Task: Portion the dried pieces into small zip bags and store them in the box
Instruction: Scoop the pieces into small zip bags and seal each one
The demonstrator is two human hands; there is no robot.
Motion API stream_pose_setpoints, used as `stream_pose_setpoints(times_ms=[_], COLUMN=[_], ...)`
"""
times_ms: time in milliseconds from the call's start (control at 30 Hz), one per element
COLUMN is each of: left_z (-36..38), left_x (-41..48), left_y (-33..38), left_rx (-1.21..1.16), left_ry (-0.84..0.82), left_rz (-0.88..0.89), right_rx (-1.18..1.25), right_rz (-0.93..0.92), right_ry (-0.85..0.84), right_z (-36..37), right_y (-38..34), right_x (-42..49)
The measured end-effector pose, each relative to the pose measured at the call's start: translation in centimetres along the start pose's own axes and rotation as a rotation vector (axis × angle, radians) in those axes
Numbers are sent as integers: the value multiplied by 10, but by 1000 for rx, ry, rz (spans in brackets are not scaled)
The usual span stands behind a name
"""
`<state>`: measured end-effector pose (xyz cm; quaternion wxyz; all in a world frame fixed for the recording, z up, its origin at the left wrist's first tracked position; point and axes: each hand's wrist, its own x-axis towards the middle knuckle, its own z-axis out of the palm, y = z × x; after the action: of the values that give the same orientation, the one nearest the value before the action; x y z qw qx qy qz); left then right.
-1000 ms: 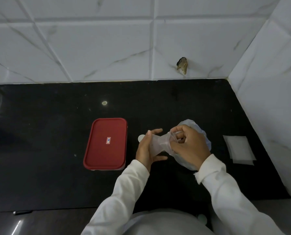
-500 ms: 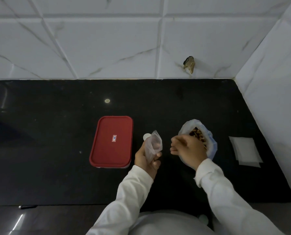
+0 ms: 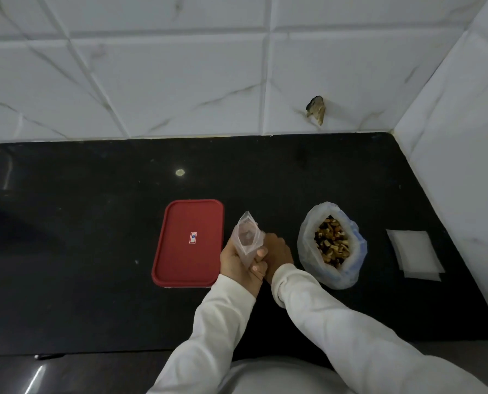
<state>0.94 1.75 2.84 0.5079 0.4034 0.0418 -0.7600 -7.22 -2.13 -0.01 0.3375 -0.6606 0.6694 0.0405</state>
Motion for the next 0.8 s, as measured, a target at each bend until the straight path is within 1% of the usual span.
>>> stream_pose_setpoints(times_ms=[100,167,333,400,467,500,600,700,800], left_z=[-3,-3,4,7,10,12,19,24,28], left_x=[1,2,4,9,14,17,26,39,51], left_y=[0,-1,-7,-12,-21,-26,-45,-63,-78], left_rx=[-21,-38,16,46,65,72,90,130,175], left_ry=[-29,-66,-118,-109,-107,-110,-106,-79,-15], left_rz=[6,-3,-28,-43,-72,-90,-131,-117,-90], right_rx=[-41,-16,184,204,193,167,51,-91,-214], right_rz=[-16,-35,-106,-114,-74,-52,-20,-68,-92], right_ry=[12,95,512,659,773,795,784,730,628], right_z=[-1,-4,-29,-40,-46,-47,-45,-45,-42], right_y=[2,6,44,76,118,138,182,195,192], right_x=[-3,-7,-41,-60,-73,-77,-77,-64,-51])
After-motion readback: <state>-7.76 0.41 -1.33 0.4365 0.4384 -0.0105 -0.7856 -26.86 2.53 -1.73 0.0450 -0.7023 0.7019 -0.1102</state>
